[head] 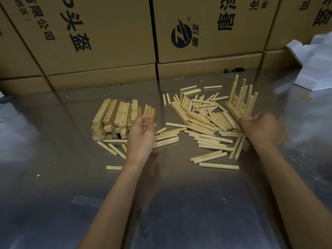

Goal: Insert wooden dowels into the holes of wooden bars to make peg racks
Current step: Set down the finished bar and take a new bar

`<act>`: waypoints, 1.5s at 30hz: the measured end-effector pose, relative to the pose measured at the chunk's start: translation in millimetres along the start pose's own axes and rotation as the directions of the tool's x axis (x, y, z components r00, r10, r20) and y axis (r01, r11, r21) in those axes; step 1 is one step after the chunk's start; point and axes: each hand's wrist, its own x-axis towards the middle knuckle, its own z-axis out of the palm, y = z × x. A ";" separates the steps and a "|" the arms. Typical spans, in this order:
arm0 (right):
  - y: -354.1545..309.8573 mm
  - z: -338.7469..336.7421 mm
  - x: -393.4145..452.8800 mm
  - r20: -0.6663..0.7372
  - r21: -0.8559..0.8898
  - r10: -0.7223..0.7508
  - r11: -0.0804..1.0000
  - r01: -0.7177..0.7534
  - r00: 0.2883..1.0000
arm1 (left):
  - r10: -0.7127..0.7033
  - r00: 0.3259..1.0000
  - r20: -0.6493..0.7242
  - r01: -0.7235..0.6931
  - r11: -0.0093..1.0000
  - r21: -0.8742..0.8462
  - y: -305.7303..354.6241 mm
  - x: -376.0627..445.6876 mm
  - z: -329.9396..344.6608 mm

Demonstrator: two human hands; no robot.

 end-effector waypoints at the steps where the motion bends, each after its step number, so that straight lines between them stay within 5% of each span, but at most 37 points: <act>1: -2.3 -1.5 -1.8 0.010 0.022 -0.012 1.000 0.012 1.000 | 0.138 0.988 -0.064 -0.127 0.980 0.151 -1.3 0.9 -3.7; 3: -9.4 -4.2 -8.6 0.035 0.071 -0.037 0.997 0.035 0.999 | 0.402 0.905 -0.142 -0.265 0.792 0.550 -6.8 3.8 -13.9; 5: -20.3 -4.6 -20.9 0.038 0.079 -0.086 0.993 0.083 0.996 | 0.508 0.837 -0.203 -0.181 0.607 0.774 -12.8 9.3 -25.7; 12: -48.7 11.6 -67.2 0.133 0.079 -0.359 0.933 0.351 0.924 | 0.358 0.914 -0.191 0.024 0.422 0.906 -30.1 24.4 -42.8; 20: -54.0 17.5 -85.6 0.199 0.097 -0.480 0.877 0.470 0.854 | 0.390 0.903 -0.179 0.000 0.417 0.909 -35.8 31.6 -47.3; 35: -56.0 16.6 -88.9 0.244 0.136 -0.474 0.880 0.455 0.846 | 0.437 0.879 -0.190 -0.011 0.417 0.909 -31.5 30.3 -33.5; 41: -59.1 16.4 -88.4 0.277 0.260 -0.441 0.890 0.375 0.854 | 0.594 0.742 -0.312 -0.095 0.554 0.827 -12.8 24.2 -37.1; 45: -67.4 11.7 -92.0 0.468 0.569 -0.415 0.817 0.093 0.780 | 0.683 0.654 -0.326 -0.211 0.578 0.788 -0.8 15.2 -37.7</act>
